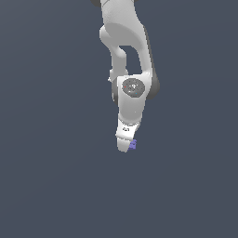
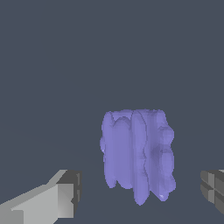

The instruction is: Pick up the object and move it to a goal position.

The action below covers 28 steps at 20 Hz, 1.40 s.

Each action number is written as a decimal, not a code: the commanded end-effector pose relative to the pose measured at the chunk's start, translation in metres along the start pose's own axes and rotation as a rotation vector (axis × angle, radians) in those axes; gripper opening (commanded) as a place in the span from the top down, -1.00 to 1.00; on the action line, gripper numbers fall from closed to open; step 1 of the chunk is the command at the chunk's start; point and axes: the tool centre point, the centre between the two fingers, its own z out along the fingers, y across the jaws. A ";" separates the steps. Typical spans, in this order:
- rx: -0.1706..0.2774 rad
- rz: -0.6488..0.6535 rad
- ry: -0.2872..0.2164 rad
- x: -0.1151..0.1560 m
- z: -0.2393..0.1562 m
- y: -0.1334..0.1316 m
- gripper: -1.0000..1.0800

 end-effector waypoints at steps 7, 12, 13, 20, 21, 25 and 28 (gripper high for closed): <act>-0.002 -0.039 0.002 0.001 0.001 0.001 -0.92; -0.002 -0.040 0.002 0.001 0.011 0.000 -0.92; -0.002 -0.041 0.002 0.001 0.015 0.000 -0.92; -0.002 -0.044 0.002 0.001 0.047 0.000 -0.92; -0.002 -0.044 0.002 0.001 0.050 0.000 -0.92; -0.002 -0.044 0.002 0.001 0.052 0.001 1.00; -0.002 -0.044 0.002 0.001 0.052 0.001 1.00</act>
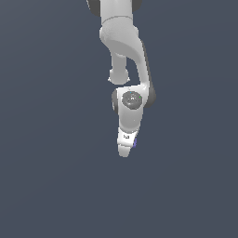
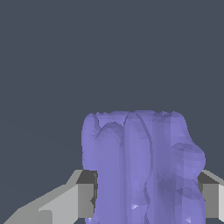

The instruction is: Pick up the object and move it to a goal position.

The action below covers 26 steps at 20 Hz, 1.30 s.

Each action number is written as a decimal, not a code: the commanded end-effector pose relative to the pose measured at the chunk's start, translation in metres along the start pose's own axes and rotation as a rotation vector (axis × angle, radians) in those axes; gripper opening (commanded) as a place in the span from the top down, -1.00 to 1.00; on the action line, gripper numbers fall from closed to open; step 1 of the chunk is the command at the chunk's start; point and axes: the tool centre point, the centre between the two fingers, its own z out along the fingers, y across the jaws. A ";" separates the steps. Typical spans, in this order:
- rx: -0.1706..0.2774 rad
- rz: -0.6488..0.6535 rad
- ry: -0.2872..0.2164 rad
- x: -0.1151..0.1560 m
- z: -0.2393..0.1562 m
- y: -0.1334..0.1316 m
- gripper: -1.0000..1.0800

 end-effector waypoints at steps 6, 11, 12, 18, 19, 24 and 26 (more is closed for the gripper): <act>0.005 0.000 -0.001 0.000 0.003 -0.002 1.00; 0.000 0.000 0.000 -0.001 -0.001 0.003 1.00; 0.000 0.000 0.000 -0.001 -0.002 0.005 1.00; 0.001 0.000 0.000 -0.006 -0.012 0.023 1.00; 0.002 0.000 0.000 -0.008 -0.014 0.027 1.00; 0.003 0.000 0.000 -0.014 -0.027 0.052 1.00; 0.004 0.000 0.000 -0.017 -0.033 0.064 1.00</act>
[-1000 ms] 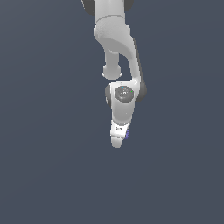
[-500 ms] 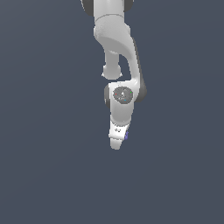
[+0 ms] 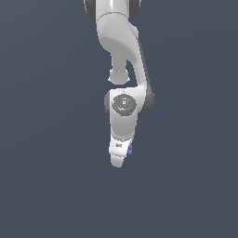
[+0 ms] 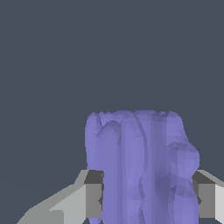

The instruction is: Pick up the object and move it to a goal position.

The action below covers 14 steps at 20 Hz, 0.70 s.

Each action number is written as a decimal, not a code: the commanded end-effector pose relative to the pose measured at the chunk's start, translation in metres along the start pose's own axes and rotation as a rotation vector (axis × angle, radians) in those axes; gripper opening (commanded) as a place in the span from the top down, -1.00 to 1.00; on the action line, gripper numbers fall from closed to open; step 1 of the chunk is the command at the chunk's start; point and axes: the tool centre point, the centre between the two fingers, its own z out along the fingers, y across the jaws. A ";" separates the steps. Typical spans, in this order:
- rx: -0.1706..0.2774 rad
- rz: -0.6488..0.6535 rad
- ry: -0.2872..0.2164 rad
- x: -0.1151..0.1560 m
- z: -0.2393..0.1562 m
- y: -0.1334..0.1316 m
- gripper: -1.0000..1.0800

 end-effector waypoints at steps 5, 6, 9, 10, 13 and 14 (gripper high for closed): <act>0.001 0.000 0.000 -0.008 -0.017 0.033 1.00; 0.001 0.000 0.000 -0.009 -0.019 0.037 1.00; 0.002 0.000 -0.001 -0.011 -0.023 0.046 1.00; 0.002 0.000 -0.001 -0.012 -0.024 0.048 1.00; 0.002 0.000 -0.001 -0.013 -0.027 0.054 1.00; 0.002 0.000 -0.001 -0.014 -0.027 0.055 1.00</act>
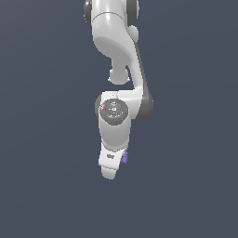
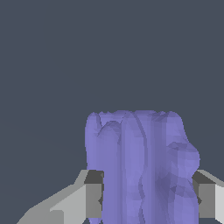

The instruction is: Pick up the object and move it to a goal position.

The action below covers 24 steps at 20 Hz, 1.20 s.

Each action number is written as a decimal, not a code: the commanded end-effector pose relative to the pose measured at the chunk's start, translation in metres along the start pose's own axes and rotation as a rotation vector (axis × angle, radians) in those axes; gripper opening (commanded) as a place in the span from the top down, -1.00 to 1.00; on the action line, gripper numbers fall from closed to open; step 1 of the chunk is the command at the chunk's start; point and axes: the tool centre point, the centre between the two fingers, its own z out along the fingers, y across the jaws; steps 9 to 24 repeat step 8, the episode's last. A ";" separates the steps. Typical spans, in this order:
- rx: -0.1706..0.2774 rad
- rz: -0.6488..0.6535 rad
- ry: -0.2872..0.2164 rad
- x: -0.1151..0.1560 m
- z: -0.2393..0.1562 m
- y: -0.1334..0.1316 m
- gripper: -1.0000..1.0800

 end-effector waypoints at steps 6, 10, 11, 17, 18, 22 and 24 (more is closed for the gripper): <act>0.000 0.000 0.000 -0.001 -0.003 0.006 1.00; 0.000 0.000 0.000 -0.001 -0.002 0.006 1.00; 0.000 0.000 0.000 -0.001 -0.002 0.006 1.00; 0.000 0.000 0.000 -0.001 -0.002 0.006 1.00; 0.000 0.000 0.000 -0.001 -0.002 0.006 1.00; 0.000 0.000 0.000 -0.001 -0.002 0.006 1.00; 0.000 0.000 0.000 -0.001 -0.002 0.006 1.00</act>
